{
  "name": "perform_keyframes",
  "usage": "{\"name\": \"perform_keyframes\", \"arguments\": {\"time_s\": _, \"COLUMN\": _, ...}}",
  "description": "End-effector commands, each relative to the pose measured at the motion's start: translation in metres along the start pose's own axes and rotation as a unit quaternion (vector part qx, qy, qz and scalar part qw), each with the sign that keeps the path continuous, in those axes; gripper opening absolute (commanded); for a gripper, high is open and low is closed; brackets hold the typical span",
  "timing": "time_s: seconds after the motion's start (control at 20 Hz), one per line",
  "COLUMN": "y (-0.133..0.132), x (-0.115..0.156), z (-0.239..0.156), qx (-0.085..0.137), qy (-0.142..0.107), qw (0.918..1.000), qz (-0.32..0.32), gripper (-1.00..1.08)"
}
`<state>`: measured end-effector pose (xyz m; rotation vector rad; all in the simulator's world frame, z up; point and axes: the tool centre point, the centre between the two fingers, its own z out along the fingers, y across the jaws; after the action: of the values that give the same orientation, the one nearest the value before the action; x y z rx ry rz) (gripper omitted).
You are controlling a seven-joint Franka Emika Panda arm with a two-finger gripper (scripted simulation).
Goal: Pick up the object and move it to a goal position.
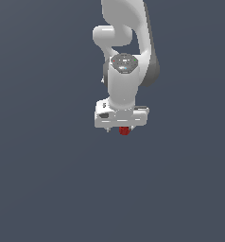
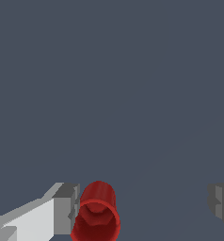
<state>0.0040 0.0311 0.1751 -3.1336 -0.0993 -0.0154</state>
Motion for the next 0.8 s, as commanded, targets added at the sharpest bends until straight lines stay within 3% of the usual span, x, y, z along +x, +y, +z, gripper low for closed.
{"name": "perform_keyframes", "arguments": {"time_s": 0.0, "y": 0.0, "x": 0.0, "z": 0.0, "qx": 0.0, "qy": 0.0, "qw": 1.0, "qz": 0.0, "gripper": 1.0}}
{"name": "perform_keyframes", "arguments": {"time_s": 0.45, "y": 0.032, "x": -0.009, "z": 0.011, "qx": -0.013, "qy": -0.014, "qw": 0.9996, "qz": 0.021, "gripper": 1.0}}
{"name": "perform_keyframes", "arguments": {"time_s": 0.75, "y": 0.028, "x": -0.01, "z": 0.012, "qx": -0.012, "qy": -0.013, "qw": 0.9997, "qz": 0.018, "gripper": 1.0}}
